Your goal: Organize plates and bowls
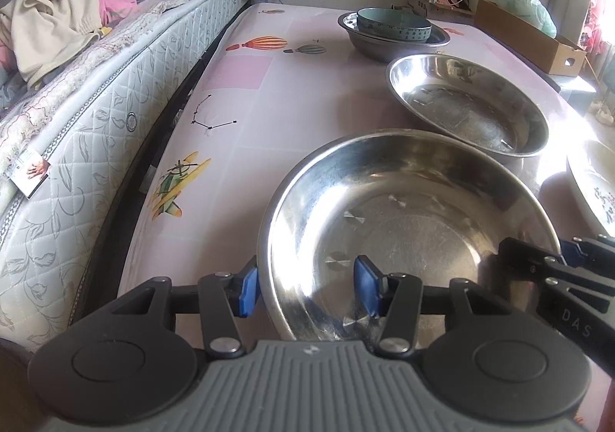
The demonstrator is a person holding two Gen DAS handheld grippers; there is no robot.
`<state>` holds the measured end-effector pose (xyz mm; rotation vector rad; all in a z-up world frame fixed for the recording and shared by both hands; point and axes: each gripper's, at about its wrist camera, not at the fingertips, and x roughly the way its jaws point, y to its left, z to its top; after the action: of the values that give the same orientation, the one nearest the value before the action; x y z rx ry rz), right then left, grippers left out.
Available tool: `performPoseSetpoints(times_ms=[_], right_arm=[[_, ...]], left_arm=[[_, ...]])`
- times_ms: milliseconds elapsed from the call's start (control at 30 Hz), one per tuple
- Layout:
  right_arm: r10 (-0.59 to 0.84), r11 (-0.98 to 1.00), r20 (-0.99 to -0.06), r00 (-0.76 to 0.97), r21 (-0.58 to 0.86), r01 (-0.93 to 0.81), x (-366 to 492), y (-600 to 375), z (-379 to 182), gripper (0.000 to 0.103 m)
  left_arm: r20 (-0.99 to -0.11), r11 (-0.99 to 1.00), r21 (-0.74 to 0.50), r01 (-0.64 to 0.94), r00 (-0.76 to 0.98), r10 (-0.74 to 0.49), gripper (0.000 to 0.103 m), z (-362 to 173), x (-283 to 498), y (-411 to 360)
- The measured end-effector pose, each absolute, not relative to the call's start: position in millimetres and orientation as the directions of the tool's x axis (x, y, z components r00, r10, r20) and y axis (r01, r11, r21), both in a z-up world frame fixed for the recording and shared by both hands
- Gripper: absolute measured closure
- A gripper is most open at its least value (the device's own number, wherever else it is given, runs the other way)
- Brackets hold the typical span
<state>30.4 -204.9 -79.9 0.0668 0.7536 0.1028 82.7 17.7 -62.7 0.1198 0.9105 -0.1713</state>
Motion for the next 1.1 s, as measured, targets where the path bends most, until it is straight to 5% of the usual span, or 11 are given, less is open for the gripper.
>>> performPoseSetpoints(times_ms=[1100], right_arm=[[0.123, 0.991, -0.657, 0.744, 0.127, -0.052, 21, -212, -68, 0.081]], left_arm=[[-0.754, 0.975, 0.032, 0.222, 0.645, -0.122, 0.052, -46, 73, 14]])
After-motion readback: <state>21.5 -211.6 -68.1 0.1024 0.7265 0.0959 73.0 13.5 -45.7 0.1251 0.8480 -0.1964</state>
